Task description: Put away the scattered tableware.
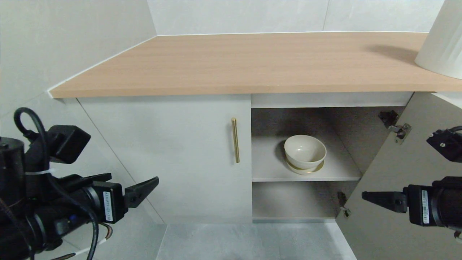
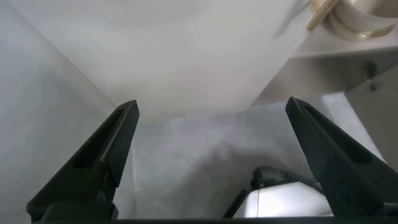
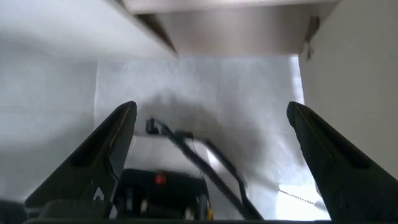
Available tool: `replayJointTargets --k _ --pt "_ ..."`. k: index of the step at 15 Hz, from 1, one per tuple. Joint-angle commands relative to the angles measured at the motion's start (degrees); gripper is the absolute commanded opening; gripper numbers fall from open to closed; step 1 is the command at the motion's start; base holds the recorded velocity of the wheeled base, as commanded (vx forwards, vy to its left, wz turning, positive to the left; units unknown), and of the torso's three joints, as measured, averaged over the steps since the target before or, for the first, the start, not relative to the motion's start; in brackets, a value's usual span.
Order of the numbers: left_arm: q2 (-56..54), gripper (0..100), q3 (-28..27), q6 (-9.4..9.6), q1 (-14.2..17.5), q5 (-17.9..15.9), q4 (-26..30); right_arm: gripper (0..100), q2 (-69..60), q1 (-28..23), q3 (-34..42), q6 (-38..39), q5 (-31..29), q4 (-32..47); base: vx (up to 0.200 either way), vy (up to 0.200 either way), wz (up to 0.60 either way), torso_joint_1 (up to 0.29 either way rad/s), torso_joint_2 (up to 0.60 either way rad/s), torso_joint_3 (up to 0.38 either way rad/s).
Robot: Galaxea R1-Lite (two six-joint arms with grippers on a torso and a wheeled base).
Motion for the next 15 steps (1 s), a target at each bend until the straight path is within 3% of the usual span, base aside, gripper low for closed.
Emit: replayJointTargets --k 1,6,15 --pt "-2.6 100 0.6 -0.1 0.2 -0.1 0.0 100 -1.9 1.6 1.6 0.0 0.0 -0.1 0.0 0.0 0.0 0.0 0.0 0.0" --pt "-0.6 100 0.4 -0.54 0.2 -0.1 -0.3 100 -0.3 2.3 2.5 0.0 -0.4 -0.4 0.0 0.0 0.0 0.0 0.0 0.0" --pt "-0.3 100 0.5 -0.72 0.2 -0.1 -0.3 100 0.4 3.3 2.7 0.0 -0.2 -0.4 -0.2 0.0 0.0 0.003 0.0 0.003"
